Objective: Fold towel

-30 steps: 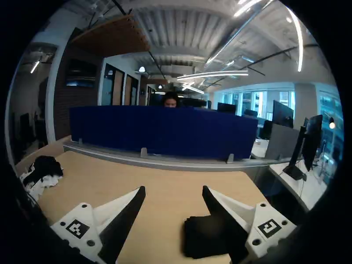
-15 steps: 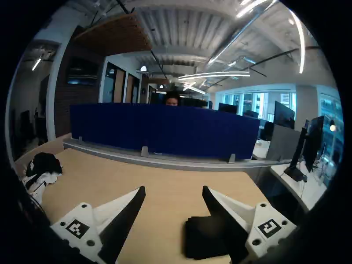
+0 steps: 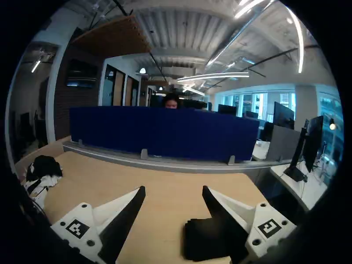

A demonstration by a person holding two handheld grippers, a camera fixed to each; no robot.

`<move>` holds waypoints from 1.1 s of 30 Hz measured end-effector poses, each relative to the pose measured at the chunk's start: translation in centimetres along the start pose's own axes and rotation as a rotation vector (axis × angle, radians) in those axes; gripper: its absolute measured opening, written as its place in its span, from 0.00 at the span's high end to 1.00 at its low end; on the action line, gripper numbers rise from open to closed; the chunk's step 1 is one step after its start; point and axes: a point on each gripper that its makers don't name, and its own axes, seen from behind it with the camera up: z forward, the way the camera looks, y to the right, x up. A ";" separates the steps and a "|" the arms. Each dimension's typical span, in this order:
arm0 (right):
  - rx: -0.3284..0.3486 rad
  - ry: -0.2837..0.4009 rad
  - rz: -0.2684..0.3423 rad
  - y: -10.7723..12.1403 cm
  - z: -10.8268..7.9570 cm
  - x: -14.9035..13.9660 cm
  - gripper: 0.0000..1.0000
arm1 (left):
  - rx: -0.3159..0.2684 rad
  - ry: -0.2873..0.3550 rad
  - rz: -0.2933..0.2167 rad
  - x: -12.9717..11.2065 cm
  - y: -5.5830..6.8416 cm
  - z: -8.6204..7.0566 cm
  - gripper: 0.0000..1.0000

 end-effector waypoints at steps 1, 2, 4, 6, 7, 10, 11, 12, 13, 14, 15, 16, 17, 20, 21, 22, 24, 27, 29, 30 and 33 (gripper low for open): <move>0.002 0.002 0.002 0.0 0.0 0.0 0.00 | -0.001 0.000 -0.001 0.0 0.1 0.0 0.04; 0.004 0.003 0.003 -0.1 0.0 -0.1 0.00 | -0.001 0.000 -0.001 0.0 0.1 0.0 0.04; 0.010 0.007 0.010 -0.1 -0.1 0.0 0.00 | -0.002 -0.001 -0.002 -0.1 0.2 -0.1 0.04; 0.017 0.012 0.019 -0.2 -0.3 0.1 0.00 | -0.002 -0.003 -0.001 -0.1 0.2 -0.1 0.04; 0.022 0.017 0.026 -0.1 -0.4 0.2 0.00 | -0.002 -0.003 -0.001 -0.1 0.2 -0.1 0.03; 0.036 0.032 0.045 0.0 -0.8 0.8 0.00 | -0.002 -0.003 0.000 -0.1 0.2 -0.2 0.03; 0.039 0.038 0.050 0.1 -0.9 1.0 0.00 | -0.002 -0.003 0.000 -0.1 0.2 -0.2 0.03; 0.042 0.045 0.055 0.2 -1.0 1.2 0.00 | -0.002 -0.002 0.000 -0.1 0.2 -0.2 0.04; 0.044 0.053 0.059 0.3 -1.2 1.4 0.00 | -0.002 -0.002 0.000 -0.1 0.2 -0.2 0.03; 0.047 0.060 0.063 0.4 -1.3 1.6 0.00 | -0.002 -0.003 0.000 -0.1 0.2 -0.2 0.03; 0.049 0.067 0.067 0.5 -1.5 1.8 0.00 | -0.002 -0.003 0.000 -0.1 0.2 -0.2 0.03; 0.051 0.072 0.071 0.6 -1.6 1.8 0.00 | -0.002 -0.003 0.000 -0.1 0.2 -0.2 0.03; 0.053 0.076 0.074 0.8 -1.7 1.9 0.00 | -0.002 -0.003 0.000 -0.1 0.2 -0.1 0.03; 0.056 0.089 0.077 1.2 -2.0 1.9 0.00 | -0.002 -0.003 0.001 -0.2 0.2 -0.1 0.03; 0.056 0.093 0.078 1.3 -2.1 1.8 0.00 | -0.002 -0.003 0.001 -0.2 0.1 -0.1 0.03; 0.053 0.098 0.077 1.5 -2.1 1.7 0.00 | -0.002 -0.003 0.001 -0.2 0.1 -0.1 0.03; 0.048 0.107 0.076 1.8 -2.3 1.6 0.00 | -0.002 -0.003 0.001 -0.2 0.1 -0.1 0.03; 0.040 0.122 0.079 2.0 -2.5 1.0 0.00 | -0.002 -0.003 0.001 -0.2 0.1 -0.1 0.03; 0.034 0.136 0.077 2.3 -2.6 0.4 0.00 | -0.002 -0.003 0.001 -0.2 0.1 -0.1 0.03; 0.031 0.142 0.076 2.5 -2.7 0.1 0.00 | -0.002 -0.003 0.001 -0.2 0.1 -0.1 0.03; 0.015 0.152 0.066 3.2 -2.6 -1.4 0.00 | -0.002 -0.003 0.001 -0.3 0.0 0.0 0.03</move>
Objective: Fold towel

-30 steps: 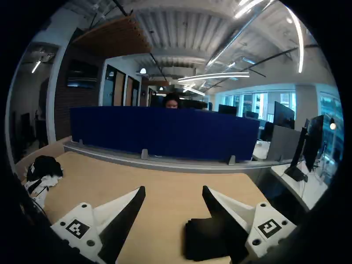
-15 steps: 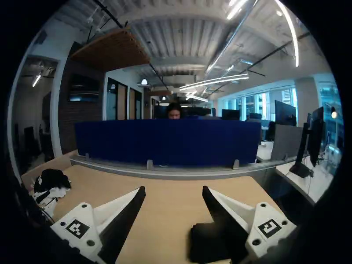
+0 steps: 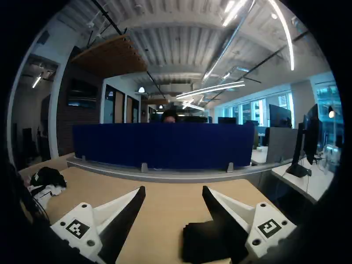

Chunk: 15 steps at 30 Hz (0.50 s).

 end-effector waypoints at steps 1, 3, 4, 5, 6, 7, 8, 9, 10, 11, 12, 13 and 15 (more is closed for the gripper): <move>-0.007 0.002 -0.003 0.4 0.0 -0.6 0.00 | 0.000 0.000 0.000 0.0 0.0 0.0 0.03; -0.019 0.007 -0.007 1.0 0.1 -1.7 0.00 | 0.000 0.000 0.000 0.0 -0.1 0.0 0.03; -0.026 0.011 -0.006 1.4 0.2 -2.3 0.00 | 0.000 0.000 0.000 0.0 -0.1 0.0 0.03; -0.032 0.014 -0.006 1.7 0.3 -2.8 0.00 | 0.000 0.000 0.000 0.0 -0.1 0.0 0.03; -0.039 0.016 -0.005 2.0 0.3 -3.3 0.00 | 0.000 0.000 0.000 0.0 -0.1 0.0 0.03; -0.043 0.016 -0.004 2.2 0.4 -4.0 0.00 | 0.000 0.000 0.000 -0.1 -0.1 0.0 0.03; -0.047 0.016 -0.002 2.4 0.5 -4.7 0.00 | 0.000 0.000 0.001 -0.1 -0.1 0.0 0.03; -0.051 0.015 -0.001 2.6 0.6 -5.4 0.00 | 0.000 0.000 0.001 -0.1 -0.1 0.0 0.03; -0.052 0.014 0.000 2.5 0.8 -6.0 0.00 | 0.000 0.000 0.001 -0.1 -0.1 0.0 0.03; -0.052 0.013 0.002 2.5 0.9 -6.6 0.00 | 0.000 0.000 0.000 -0.1 -0.1 0.0 0.03; -0.052 0.012 0.003 2.5 1.0 -7.2 0.00 | 0.000 0.000 0.000 -0.1 -0.1 0.0 0.03; -0.051 0.014 0.004 2.4 1.2 -7.9 0.00 | 0.000 0.000 0.000 -0.1 -0.1 0.0 0.03; -0.051 0.016 0.008 2.3 1.5 -9.0 0.00 | 0.000 0.000 0.001 -0.1 -0.1 0.0 0.03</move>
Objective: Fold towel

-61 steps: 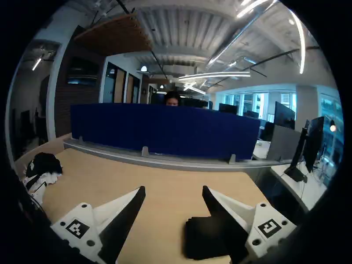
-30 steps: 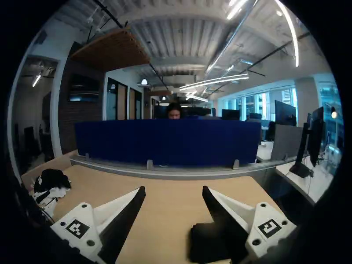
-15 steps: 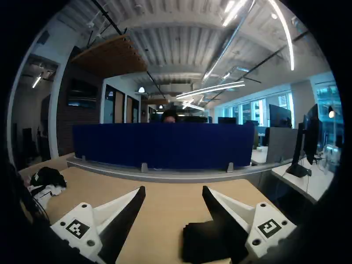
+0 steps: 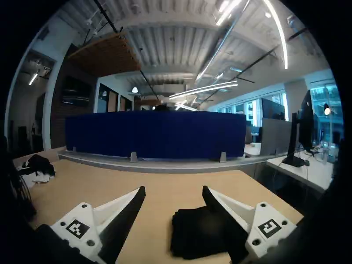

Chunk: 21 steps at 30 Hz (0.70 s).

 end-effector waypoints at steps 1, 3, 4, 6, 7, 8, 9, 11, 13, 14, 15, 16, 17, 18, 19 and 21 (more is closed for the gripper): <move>-0.003 -0.002 0.004 0.0 0.2 -0.7 0.00 | 0.000 0.000 0.000 0.0 0.0 0.0 0.03; -0.008 -0.007 0.010 0.0 0.5 -1.9 0.00 | 0.000 0.000 0.000 0.0 0.0 0.0 0.03; -0.011 -0.012 0.015 0.0 0.7 -2.5 0.00 | 0.000 0.000 0.000 0.0 0.0 0.0 0.03; -0.017 -0.022 0.024 0.0 0.9 -3.7 0.00 | 0.000 0.000 0.000 0.0 0.0 0.0 0.03; -0.019 -0.026 0.026 0.0 1.0 -4.2 0.00 | 0.000 0.000 0.000 0.0 0.0 0.0 0.03; -0.021 -0.030 0.028 0.0 1.1 -4.7 0.00 | 0.000 0.000 0.000 0.0 0.0 0.0 0.03; -0.023 -0.034 0.030 0.0 1.2 -5.2 0.00 | 0.000 0.000 0.000 0.0 0.0 0.0 0.03; -0.029 -0.036 0.030 0.1 1.3 -5.7 0.00 | 0.000 0.000 0.000 0.1 0.0 0.0 0.03; -0.034 -0.036 0.032 0.1 1.5 -6.0 0.00 | 0.000 0.000 0.000 0.0 0.1 0.0 0.03; -0.035 -0.035 0.034 0.2 1.5 -6.2 0.00 | 0.000 0.000 0.000 0.0 0.1 0.0 0.03; -0.037 -0.033 0.035 0.2 1.6 -6.3 0.00 | 0.000 0.000 0.000 0.0 0.1 0.0 0.03; -0.035 -0.035 0.040 0.1 1.7 -6.5 0.00 | 0.000 0.000 0.000 0.0 0.1 0.0 0.03; -0.034 -0.037 0.044 0.1 1.8 -6.7 0.00 | 0.000 0.000 0.000 0.0 0.1 0.0 0.03; -0.033 -0.038 0.048 0.1 1.9 -6.9 0.00 | 0.000 0.000 0.000 0.0 0.0 0.0 0.03; -0.030 -0.039 0.056 0.0 1.9 -7.0 0.00 | 0.000 0.000 0.000 0.0 0.0 0.0 0.03; -0.023 -0.039 0.069 -0.2 2.0 -7.1 0.00 | 0.000 0.000 0.000 0.0 0.0 0.1 0.03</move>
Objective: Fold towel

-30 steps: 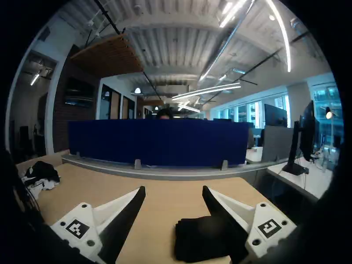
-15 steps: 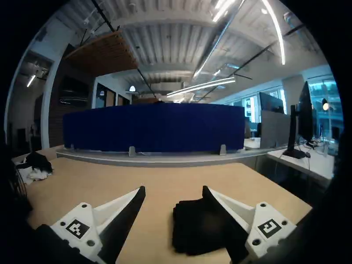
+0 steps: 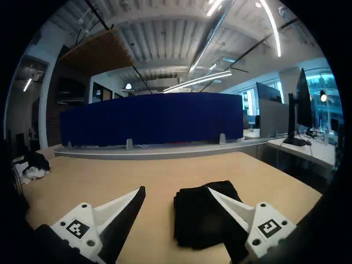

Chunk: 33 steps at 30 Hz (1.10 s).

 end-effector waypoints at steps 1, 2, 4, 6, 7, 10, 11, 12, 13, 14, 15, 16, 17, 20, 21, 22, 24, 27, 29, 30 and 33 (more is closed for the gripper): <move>0.001 0.006 0.007 0.0 0.0 0.1 0.00 | 0.000 0.000 0.000 0.0 0.0 0.0 0.03; 0.002 0.011 0.014 0.0 0.0 0.2 0.00 | 0.000 0.000 0.000 0.0 0.0 0.0 0.03; 0.004 0.020 0.024 0.0 0.0 0.3 0.00 | 0.000 0.000 0.000 0.0 0.0 0.0 0.03; 0.004 0.028 0.031 0.0 0.0 0.4 0.00 | 0.000 0.000 0.000 0.0 0.0 0.0 0.03; 0.004 0.031 0.031 0.0 -0.1 0.4 0.00 | 0.000 0.000 0.000 0.0 0.0 0.0 0.03; 0.007 0.042 0.024 -0.2 -0.2 0.4 0.00 | 0.000 0.000 0.000 0.0 0.0 0.0 0.03; 0.010 0.048 0.019 -0.2 -0.3 0.5 0.00 | 0.000 0.000 0.000 0.0 0.0 0.0 0.03; 0.012 0.053 0.014 -0.3 -0.4 0.5 0.00 | 0.000 0.000 0.000 0.0 0.0 0.0 0.03; 0.013 0.057 0.007 -0.3 -0.5 0.5 0.00 | 0.000 0.000 0.000 0.0 0.0 0.0 0.03; 0.013 0.061 0.001 -0.4 -0.5 0.4 0.00 | 0.000 0.000 0.000 0.0 0.0 0.0 0.03; 0.014 0.064 -0.005 -0.4 -0.6 0.4 0.00 | 0.000 0.000 0.000 0.0 0.0 0.0 0.03; 0.015 0.067 -0.009 -0.5 -0.6 0.3 0.00 | 0.000 0.000 0.000 0.0 0.0 0.0 0.03; 0.017 0.070 -0.013 -0.6 -0.7 0.2 0.00 | 0.000 0.000 0.000 0.0 0.0 -0.1 0.03; 0.018 0.082 -0.027 -0.8 -0.8 0.2 0.00 | 0.000 0.000 0.000 0.0 0.0 -0.1 0.03; 0.018 0.086 -0.032 -0.9 -0.9 0.3 0.00 | 0.000 0.000 0.000 0.0 0.0 -0.1 0.03; 0.017 0.087 -0.035 -0.9 -0.9 0.2 0.00 | 0.000 0.000 0.000 0.0 0.0 -0.1 0.03; 0.015 0.087 -0.040 -0.9 -0.9 0.2 0.00 | 0.000 0.000 0.000 0.0 0.1 -0.1 0.03; 0.014 0.092 -0.050 -1.1 -0.9 0.1 0.00 | 0.000 0.000 0.000 0.0 0.1 0.0 0.03; 0.015 0.098 -0.056 -1.3 -1.0 0.1 0.00 | 0.000 0.000 0.000 0.0 0.1 0.0 0.03; 0.016 0.100 -0.059 -1.4 -1.0 0.1 0.00 | 0.000 0.000 0.000 0.0 0.0 0.0 0.03; 0.020 0.101 -0.060 -1.5 -1.0 0.2 0.00 | 0.000 0.000 0.000 0.0 0.0 0.0 0.03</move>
